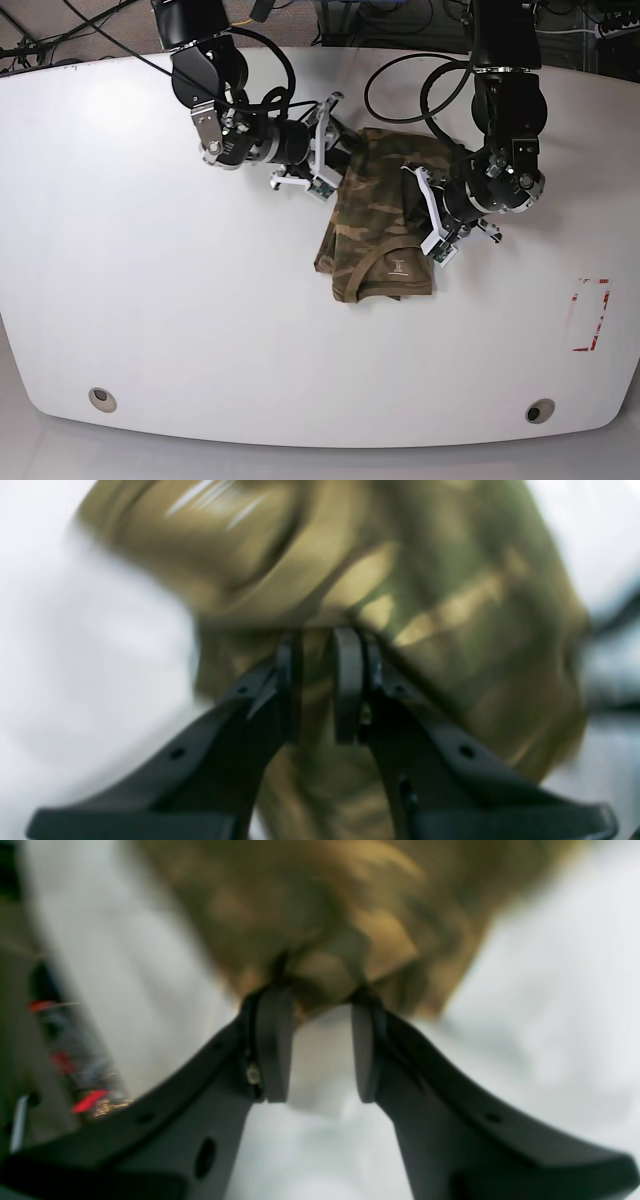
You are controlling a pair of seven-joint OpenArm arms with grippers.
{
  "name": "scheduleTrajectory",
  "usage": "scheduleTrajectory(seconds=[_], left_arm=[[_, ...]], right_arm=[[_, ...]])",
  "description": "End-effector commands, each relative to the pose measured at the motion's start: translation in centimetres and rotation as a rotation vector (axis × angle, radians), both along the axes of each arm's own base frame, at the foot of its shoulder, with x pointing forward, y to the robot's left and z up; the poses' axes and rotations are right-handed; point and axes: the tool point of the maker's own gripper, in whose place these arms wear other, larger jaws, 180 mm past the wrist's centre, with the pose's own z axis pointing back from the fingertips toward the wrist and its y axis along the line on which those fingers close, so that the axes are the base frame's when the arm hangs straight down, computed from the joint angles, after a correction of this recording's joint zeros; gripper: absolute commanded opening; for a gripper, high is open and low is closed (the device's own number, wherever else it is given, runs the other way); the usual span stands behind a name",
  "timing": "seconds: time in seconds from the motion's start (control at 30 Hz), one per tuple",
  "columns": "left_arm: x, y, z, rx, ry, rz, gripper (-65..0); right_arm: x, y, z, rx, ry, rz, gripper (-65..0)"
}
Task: Fold the T-shirt properly
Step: 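Flip the bundle's collar end over with the left gripper, then press and square the folded bundle with the right gripper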
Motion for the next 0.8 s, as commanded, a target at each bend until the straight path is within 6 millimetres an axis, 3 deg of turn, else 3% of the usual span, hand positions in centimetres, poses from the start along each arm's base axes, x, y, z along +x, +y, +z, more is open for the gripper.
scheduleTrajectory(seconds=[0.0, 0.17, 0.3, 0.4, 0.5, 0.67, 0.77], left_arm=[[1.2, 0.5, 3.2, 0.000, -0.096, 0.009, -56.2], [1.1, 3.6, 3.4, 0.038, -0.094, 0.075, -56.2], [-0.4, 5.9, 2.2, 0.052, -0.056, 0.132, -56.2], [-1.0, 6.6, 1.6, 0.051, -0.037, 0.156, -56.2], [-1.9, 6.7, 0.9, 0.053, -0.018, 0.159, -56.2], [-2.9, 6.6, -0.3, 0.047, 0.021, 0.161, -56.2], [-3.4, 6.3, -1.0, 0.036, 0.044, 0.163, -56.4]], right_arm=[[0.5, 0.4, 2.5, 0.042, -0.073, 0.007, -46.1], [2.7, -2.7, 4.2, 0.012, -0.133, -0.085, -45.7], [6.7, -6.7, 6.0, -0.054, -0.194, -0.191, -44.7], [9.9, -8.9, 7.4, -0.073, -0.231, -0.254, -35.7], [12.4, -9.4, 8.5, -0.065, -0.254, -0.278, -27.6], [16.5, -9.0, 8.8, -0.032, -0.211, -0.295, -28.1], [17.9, -8.3, 8.3, -0.015, -0.166, -0.295, -27.9]])
